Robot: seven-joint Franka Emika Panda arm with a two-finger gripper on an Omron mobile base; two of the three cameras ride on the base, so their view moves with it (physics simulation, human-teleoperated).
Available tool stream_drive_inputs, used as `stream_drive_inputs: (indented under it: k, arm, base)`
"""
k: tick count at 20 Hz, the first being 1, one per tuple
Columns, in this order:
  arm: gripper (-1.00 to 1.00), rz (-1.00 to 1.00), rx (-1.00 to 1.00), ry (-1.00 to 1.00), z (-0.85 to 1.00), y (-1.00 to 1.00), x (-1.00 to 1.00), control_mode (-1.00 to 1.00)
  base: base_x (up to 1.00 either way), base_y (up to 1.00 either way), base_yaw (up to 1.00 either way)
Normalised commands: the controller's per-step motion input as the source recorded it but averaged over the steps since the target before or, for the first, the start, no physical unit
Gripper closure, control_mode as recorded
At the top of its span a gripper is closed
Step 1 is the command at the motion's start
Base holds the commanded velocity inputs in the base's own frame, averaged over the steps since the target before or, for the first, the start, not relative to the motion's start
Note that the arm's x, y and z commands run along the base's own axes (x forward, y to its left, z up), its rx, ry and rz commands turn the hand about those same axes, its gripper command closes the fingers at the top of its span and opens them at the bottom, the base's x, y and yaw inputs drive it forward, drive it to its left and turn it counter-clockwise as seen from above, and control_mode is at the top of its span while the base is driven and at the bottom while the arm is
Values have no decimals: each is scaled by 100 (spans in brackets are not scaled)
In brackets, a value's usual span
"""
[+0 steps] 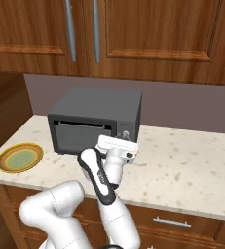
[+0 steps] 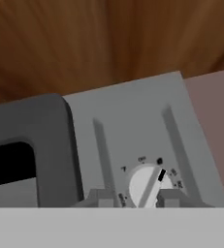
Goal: Pull the toaster oven rack outwards. Pick up the baguette from the plate and place it on the toaster oven rack. Close the toaster oven door fully and set the temperature to the lowest setting.
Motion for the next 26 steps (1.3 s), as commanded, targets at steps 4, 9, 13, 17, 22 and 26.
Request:
stream_drive_inputs:
  k: [4, 9, 13, 17, 22, 26]
  arm:
    - [100, 5, -5, -22, 28, 10, 0, -100]
    - [100, 2, 0, 4, 18, 0, 19, -100]
    - [100, 16, -1, -7, 45, 0, 13, -100]
    - [100, 16, -13, -21, 42, 15, 4, -100]
    - [100, 25, -20, -28, 29, 17, 2, -100]
    - [100, 41, -24, -27, 25, 18, 3, -100]
  base:
    - [0, 0, 0]
    - [0, 0, 0]
    - [0, 0, 0]
    - [0, 0, 0]
    - [0, 0, 0]
    - [0, 0, 0]
